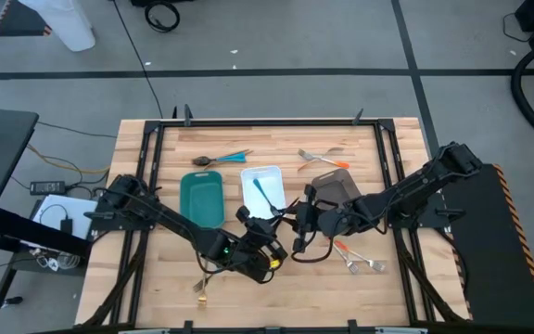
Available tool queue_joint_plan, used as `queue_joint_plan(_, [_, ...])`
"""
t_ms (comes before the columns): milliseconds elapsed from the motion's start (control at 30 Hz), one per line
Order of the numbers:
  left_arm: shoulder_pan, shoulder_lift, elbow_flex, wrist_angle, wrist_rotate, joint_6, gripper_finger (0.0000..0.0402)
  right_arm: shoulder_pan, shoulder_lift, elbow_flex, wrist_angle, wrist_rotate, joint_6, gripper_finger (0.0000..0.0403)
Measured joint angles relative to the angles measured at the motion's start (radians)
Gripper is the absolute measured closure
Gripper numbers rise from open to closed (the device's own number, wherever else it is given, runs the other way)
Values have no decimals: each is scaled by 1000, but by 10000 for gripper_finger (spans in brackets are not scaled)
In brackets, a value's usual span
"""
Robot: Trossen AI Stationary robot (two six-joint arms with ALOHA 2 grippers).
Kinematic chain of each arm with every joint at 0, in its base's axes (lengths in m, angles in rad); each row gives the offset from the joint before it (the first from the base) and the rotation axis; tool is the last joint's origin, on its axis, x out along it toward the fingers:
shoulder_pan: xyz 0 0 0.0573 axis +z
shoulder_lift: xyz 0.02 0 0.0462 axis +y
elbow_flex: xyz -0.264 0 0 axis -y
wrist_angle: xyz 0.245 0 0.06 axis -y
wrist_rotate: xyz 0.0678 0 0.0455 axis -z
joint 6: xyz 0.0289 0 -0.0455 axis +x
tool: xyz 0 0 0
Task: Sort silverware by color (type)
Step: Put the gold fork into the black bin
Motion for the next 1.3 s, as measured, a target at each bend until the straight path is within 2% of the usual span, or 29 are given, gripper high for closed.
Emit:
queue_joint_plan(133, [0, 0, 0, 3, 15, 23, 382, 0, 0, 0, -2, -8, -1, 382])
queue_joint_plan(633, [0, 0, 0, -5, 37, 64, 338, -9, 0, 0, -28, 0, -12, 380])
queue_joint_plan(833, [-3, -8, 0, -17, 59, 114, 286, -11, -2, 0, -51, 5, -12, 379])
queue_joint_plan(1033, [-1, -79, 3, -151, 99, 116, 236, -40, -44, -2, -174, 10, 15, 378])
queue_joint_plan(1133, [-1, -116, 0, -255, 126, 144, 231, -61, -86, 0, -248, 7, 53, 377])
queue_joint_plan(1300, [3, -169, 3, -348, 109, 187, 230, -103, -149, -2, -429, -41, 129, 377])
